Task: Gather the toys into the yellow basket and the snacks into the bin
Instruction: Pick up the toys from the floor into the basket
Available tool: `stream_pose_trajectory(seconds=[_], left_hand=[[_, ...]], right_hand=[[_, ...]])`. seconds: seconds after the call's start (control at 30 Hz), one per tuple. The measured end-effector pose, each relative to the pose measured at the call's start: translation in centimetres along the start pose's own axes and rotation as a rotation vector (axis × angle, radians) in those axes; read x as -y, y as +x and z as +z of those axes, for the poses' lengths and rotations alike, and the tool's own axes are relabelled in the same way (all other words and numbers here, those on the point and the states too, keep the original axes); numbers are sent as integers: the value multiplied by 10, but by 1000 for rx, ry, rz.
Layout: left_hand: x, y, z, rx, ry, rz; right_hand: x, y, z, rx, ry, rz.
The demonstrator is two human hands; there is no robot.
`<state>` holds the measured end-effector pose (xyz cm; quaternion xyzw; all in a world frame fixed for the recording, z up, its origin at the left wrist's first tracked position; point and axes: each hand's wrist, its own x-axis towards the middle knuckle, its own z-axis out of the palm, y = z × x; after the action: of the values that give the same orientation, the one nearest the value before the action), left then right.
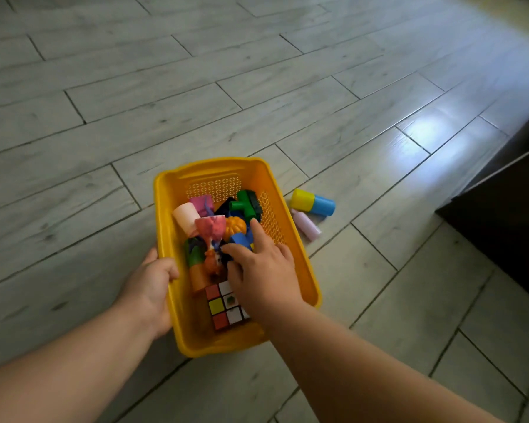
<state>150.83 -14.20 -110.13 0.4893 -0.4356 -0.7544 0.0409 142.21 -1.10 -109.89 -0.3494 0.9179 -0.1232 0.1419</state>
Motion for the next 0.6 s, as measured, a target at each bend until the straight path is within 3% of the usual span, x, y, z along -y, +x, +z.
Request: stream_pose_trajectory(seconds=[0.13,0.2,0.27,0.37,0.5,0.6], left_hand=[[-1,-6,-2,22,-7,-27],[-2,-9,-3,30,-23,-42],[-1,-12,-5,28,-14,-43],[-1,-17,-9,16,-18,-49],[2,-22,-11,-19,-23,-53],[7,-25,-12,-47,-24,-60]], right_hand=[[-4,5,-18,-284,140,-93],[-19,20,-30,-408,277,16],[-42,37,-38,-417,392,193],[-85,59,-31,-275,327,339],[-130,76,-1,91,201,356],[-136,82,11,216,197,422]])
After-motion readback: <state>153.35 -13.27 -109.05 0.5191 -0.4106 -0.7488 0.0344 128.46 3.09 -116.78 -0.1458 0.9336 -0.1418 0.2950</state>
